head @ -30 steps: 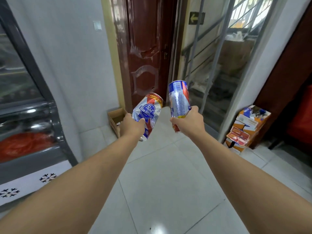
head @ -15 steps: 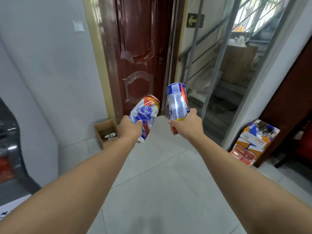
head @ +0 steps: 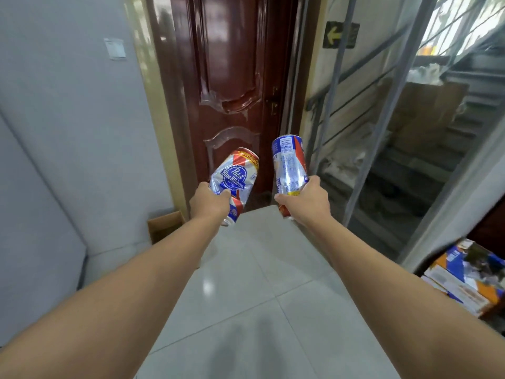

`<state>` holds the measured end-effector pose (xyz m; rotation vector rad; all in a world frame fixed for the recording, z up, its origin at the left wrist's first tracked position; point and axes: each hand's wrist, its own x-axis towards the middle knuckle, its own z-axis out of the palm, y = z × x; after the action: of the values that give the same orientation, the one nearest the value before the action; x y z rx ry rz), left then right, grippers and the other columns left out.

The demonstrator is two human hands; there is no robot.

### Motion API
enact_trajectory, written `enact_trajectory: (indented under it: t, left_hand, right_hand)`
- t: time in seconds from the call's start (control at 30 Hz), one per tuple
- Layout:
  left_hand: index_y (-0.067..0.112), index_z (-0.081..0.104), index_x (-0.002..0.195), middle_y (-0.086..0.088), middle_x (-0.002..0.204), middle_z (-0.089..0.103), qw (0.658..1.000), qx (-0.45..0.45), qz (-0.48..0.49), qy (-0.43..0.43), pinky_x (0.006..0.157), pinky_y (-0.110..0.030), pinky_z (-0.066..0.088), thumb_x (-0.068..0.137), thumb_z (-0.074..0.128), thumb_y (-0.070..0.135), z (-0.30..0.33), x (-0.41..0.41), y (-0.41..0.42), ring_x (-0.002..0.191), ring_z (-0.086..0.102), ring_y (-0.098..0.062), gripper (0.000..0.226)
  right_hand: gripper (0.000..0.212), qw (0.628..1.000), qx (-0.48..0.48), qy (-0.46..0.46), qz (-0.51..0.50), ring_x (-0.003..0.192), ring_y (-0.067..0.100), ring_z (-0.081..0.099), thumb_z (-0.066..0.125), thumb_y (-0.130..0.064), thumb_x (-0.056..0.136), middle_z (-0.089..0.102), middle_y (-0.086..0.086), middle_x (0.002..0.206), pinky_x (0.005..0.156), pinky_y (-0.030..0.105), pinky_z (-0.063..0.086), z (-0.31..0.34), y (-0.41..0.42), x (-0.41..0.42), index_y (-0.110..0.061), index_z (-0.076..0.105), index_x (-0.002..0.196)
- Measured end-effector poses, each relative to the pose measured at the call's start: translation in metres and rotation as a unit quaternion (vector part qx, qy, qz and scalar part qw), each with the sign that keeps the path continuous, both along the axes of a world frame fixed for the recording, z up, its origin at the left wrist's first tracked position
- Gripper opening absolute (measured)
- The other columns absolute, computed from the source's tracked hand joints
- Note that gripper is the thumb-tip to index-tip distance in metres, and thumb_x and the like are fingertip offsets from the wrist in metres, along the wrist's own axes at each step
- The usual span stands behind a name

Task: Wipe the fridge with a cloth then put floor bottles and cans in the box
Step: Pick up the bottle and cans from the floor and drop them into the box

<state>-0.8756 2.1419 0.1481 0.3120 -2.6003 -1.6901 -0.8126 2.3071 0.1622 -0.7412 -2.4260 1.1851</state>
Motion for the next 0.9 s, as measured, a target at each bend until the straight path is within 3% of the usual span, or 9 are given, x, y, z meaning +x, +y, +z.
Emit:
enact_trajectory:
  t: [0.1,0.2,0.3,0.4,0.47,0.57,0.7,0.9]
  left_hand:
    - [0.013,0.048,0.121,-0.010,0.117,0.061,1.000,-0.002,0.027,-0.007,0.070,-0.035,0.051,0.085,0.065,0.034,0.000,-0.039,0.038,0.097,0.063,-0.026,0.045]
    - [0.014,0.052,0.117,-0.009,0.114,0.064,0.998,-0.001,0.055,0.006,0.072,-0.034,0.053,0.084,0.064,0.033,0.000,-0.077,0.070,0.091,0.063,-0.025,0.039]
    - [0.015,0.054,0.113,-0.009,0.111,0.065,0.997,-0.014,0.075,0.011,0.075,-0.035,0.054,0.084,0.064,0.034,0.000,-0.113,0.093,0.085,0.062,-0.024,0.037]
    - [0.015,0.051,0.116,-0.009,0.114,0.063,0.996,-0.007,0.091,0.010,0.063,-0.030,0.051,0.085,0.063,0.031,-0.001,-0.150,0.108,0.086,0.062,-0.023,0.037]
    - [0.013,0.051,0.118,-0.010,0.116,0.062,0.995,0.001,0.100,0.013,0.065,-0.031,0.050,0.086,0.063,0.028,-0.002,-0.175,0.114,0.091,0.062,-0.025,0.037]
    - [0.013,0.051,0.118,-0.011,0.117,0.062,0.993,0.006,0.116,0.015,0.082,-0.040,0.054,0.087,0.062,0.027,-0.006,-0.215,0.117,0.098,0.063,-0.029,0.036]
    - [0.014,0.051,0.119,-0.009,0.116,0.062,0.990,0.032,0.135,0.021,0.069,-0.032,0.050,0.088,0.062,0.026,-0.011,-0.278,0.114,0.093,0.061,-0.024,0.035]
    - [0.014,0.050,0.115,-0.010,0.115,0.061,0.986,0.040,0.158,0.022,0.074,-0.034,0.051,0.088,0.060,0.024,-0.009,-0.364,0.106,0.098,0.061,-0.027,0.030]
  right_hand:
    - [0.074,1.000,0.009,-0.016,0.025,0.105,0.024,0.058,0.076,-0.040,0.073,0.052,0.007,0.121,0.073,0.029,0.048,0.003,0.039,-0.046,-0.013,0.034,0.127]
    - [0.075,0.999,0.012,-0.016,0.048,0.107,0.026,0.058,0.077,-0.040,0.072,0.052,0.009,0.122,0.084,0.036,0.053,0.004,0.074,-0.092,-0.012,0.034,0.127]
    - [0.075,0.998,0.003,-0.018,0.064,0.106,0.025,0.058,0.078,-0.040,0.070,0.053,0.008,0.121,0.083,0.036,0.054,0.002,0.100,-0.137,-0.013,0.035,0.125]
    - [0.075,0.997,0.007,-0.025,0.075,0.105,0.024,0.059,0.078,-0.043,0.070,0.053,0.007,0.121,0.079,0.033,0.053,-0.002,0.118,-0.183,-0.015,0.035,0.125]
    - [0.075,0.996,0.006,-0.030,0.082,0.103,0.025,0.059,0.078,-0.043,0.070,0.053,0.007,0.120,0.079,0.034,0.054,-0.005,0.125,-0.215,-0.015,0.034,0.125]
    - [0.076,0.995,0.014,-0.036,0.096,0.103,0.026,0.059,0.078,-0.042,0.069,0.054,0.008,0.119,0.082,0.038,0.054,-0.008,0.129,-0.265,-0.014,0.035,0.124]
    - [0.074,0.991,0.025,-0.027,0.127,0.102,0.024,0.059,0.078,-0.042,0.069,0.054,0.007,0.119,0.072,0.030,0.049,-0.011,0.127,-0.333,-0.013,0.036,0.123]
    - [0.076,0.987,0.035,-0.033,0.154,0.102,0.027,0.059,0.078,-0.042,0.069,0.054,0.009,0.119,0.071,0.028,0.047,-0.009,0.120,-0.427,-0.011,0.036,0.123]
